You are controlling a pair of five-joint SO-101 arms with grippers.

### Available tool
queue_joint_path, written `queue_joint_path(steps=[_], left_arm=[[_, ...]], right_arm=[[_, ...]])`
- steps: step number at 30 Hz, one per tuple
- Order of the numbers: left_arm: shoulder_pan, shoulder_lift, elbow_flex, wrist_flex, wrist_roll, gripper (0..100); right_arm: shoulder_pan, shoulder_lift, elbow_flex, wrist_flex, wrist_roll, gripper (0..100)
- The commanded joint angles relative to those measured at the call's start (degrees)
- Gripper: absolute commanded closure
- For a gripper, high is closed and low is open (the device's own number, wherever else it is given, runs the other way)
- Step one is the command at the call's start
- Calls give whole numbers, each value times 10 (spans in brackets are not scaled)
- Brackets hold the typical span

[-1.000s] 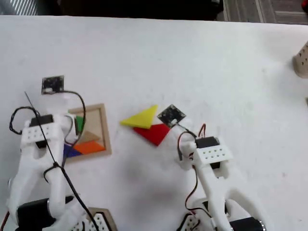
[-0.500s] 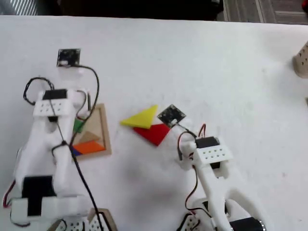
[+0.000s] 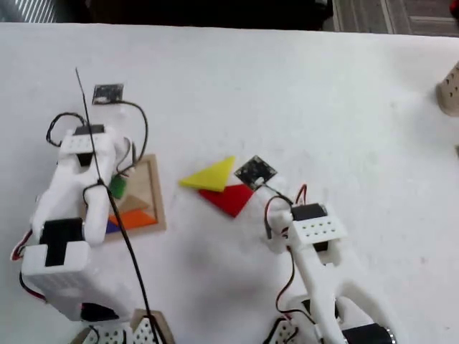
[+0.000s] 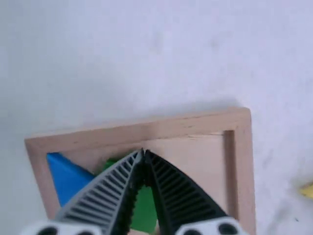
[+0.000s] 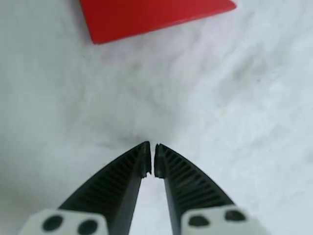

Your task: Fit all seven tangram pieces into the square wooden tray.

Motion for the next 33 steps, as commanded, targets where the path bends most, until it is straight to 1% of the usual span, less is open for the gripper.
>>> queue_joint_path(steps=[1,6,10,15,20,21,23,25,26,30,33], left_arm=[[-28,-11,7,-5,-19,976],[-47,-51,47,2,-25,976],[-49,-102,103,-39,-25,976],[-74,-166,160,-76,-21,976],[-94,-215,183,-96,-18,976],[-94,-224,184,-95,-13,976],[-90,-239,185,-91,18,976],[-70,-255,185,-91,40,976],[-51,-264,185,-86,37,976],[31,-305,235,-67,11,976],[58,-324,288,-86,-21,976]], right_arm=[[-6,-20,-4,-7,9,981],[-7,-20,-4,-7,9,981],[-8,-20,-4,-7,8,981],[-8,-20,-4,-14,4,981],[-8,-20,-4,-15,4,981],[-8,-19,-4,-15,4,981],[-8,-19,-4,-15,4,981],[-7,-19,-4,-15,4,981],[-7,-19,-4,-15,4,981],[-6,-19,-4,-15,4,981],[-5,-19,-4,-15,4,981]])
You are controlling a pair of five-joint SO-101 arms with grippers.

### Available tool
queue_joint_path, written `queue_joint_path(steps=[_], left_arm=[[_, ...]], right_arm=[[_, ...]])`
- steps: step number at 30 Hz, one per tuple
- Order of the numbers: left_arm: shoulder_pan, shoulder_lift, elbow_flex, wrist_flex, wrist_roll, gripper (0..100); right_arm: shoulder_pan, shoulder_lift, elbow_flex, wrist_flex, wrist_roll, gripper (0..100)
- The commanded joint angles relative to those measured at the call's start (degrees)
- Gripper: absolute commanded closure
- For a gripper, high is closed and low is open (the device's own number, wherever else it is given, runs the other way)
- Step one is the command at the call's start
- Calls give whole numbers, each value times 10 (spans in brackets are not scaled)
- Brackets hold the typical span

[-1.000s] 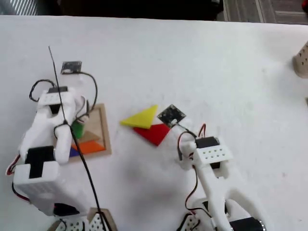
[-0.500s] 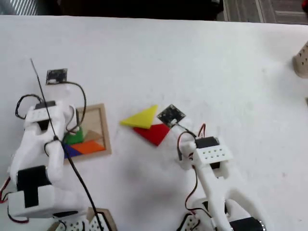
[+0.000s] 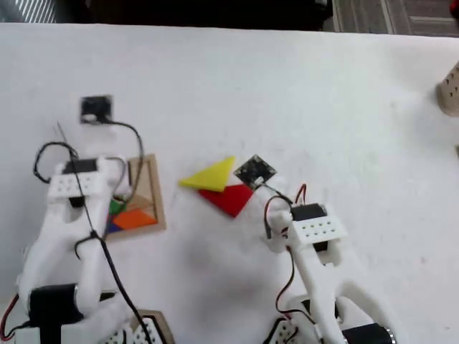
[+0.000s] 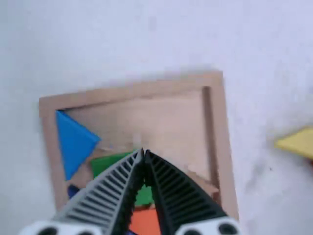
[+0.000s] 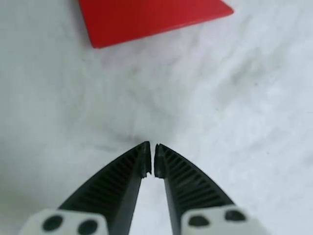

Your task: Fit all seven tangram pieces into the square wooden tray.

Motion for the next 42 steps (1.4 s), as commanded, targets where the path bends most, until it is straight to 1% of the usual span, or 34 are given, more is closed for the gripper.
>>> queue_joint_path(steps=[1,5,9,11,22,30,36,42], left_arm=[[34,-36,40,-20,-33,976],[36,-36,68,-40,-55,976],[32,-36,76,-57,-55,976],[29,-36,79,-55,-55,976],[-76,-36,76,-57,-51,976],[-91,-36,76,-53,-50,976],[-139,-35,68,-40,-49,976],[-154,-35,67,-57,-8,976]], right_arm=[[-3,-19,-4,-9,4,981],[-5,-19,-4,-9,2,981],[-4,-19,-3,-23,-42,981],[-3,-19,-3,-25,-49,981],[-2,-19,-3,-25,-51,981],[-2,-19,-3,-25,-49,981],[-2,-19,-3,-23,-49,981],[-2,-19,-3,-23,-48,981]])
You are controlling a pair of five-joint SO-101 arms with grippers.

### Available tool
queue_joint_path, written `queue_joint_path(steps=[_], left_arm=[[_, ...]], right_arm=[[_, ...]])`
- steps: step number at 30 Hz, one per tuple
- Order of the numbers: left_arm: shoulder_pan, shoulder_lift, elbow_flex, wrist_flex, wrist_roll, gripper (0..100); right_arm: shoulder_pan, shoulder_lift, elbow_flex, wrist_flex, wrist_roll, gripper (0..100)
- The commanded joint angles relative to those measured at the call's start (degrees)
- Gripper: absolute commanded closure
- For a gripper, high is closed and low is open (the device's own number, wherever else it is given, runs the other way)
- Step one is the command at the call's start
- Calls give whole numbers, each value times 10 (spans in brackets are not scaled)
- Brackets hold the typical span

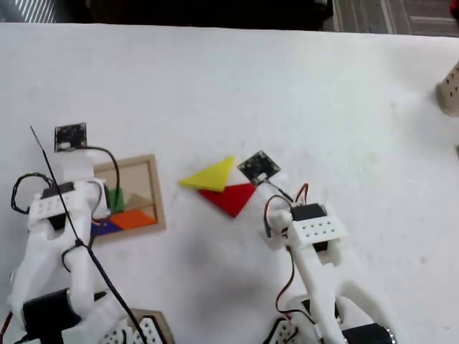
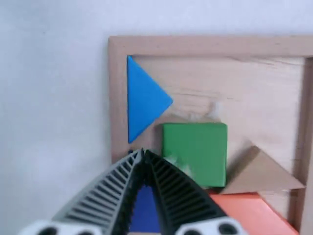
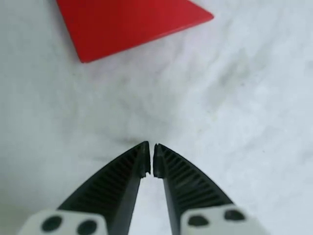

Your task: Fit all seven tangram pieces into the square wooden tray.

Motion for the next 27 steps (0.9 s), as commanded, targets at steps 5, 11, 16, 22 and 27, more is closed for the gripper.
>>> queue_joint_path(steps=[5,11,16,22,27], left_arm=[[4,-7,-26,-13,16,976],[5,125,-149,58,18,976],[31,157,-180,75,16,976],[90,115,-143,24,14,976],[117,108,-144,3,14,976]], right_arm=[[-2,-19,-3,-7,-2,981],[-2,-19,-3,-7,-2,981],[-2,-19,-3,-7,-2,981],[-2,-19,-3,-6,-2,981],[-2,-19,-3,-6,-2,981]])
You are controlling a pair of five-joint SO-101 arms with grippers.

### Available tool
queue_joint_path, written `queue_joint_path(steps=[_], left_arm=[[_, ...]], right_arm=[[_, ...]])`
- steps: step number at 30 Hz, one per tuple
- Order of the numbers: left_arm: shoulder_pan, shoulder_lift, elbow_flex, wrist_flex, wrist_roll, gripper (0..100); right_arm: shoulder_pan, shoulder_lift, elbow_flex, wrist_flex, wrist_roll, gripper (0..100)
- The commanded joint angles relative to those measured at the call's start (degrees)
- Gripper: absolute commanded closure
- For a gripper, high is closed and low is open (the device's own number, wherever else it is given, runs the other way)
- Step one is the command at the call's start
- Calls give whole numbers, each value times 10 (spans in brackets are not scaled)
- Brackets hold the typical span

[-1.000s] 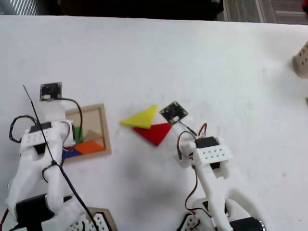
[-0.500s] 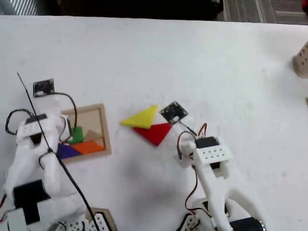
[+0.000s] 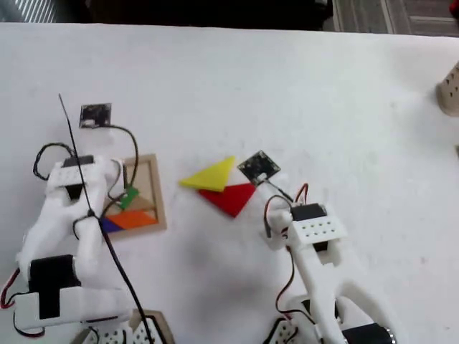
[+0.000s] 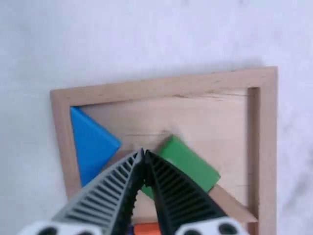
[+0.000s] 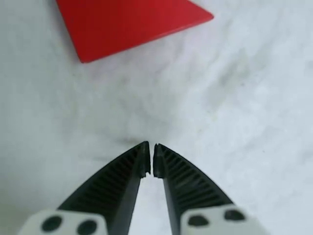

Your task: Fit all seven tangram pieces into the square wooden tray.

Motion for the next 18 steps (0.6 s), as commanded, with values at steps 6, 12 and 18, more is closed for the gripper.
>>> queue_joint_path(steps=[6,12,18], left_arm=[[22,-100,9,-18,5,976],[121,-224,127,-46,-44,976],[151,-167,118,-34,-65,976]], right_arm=[[-2,-19,-3,-6,-2,981],[-2,-19,-3,-7,-2,981],[-2,-19,-3,-7,-2,981]])
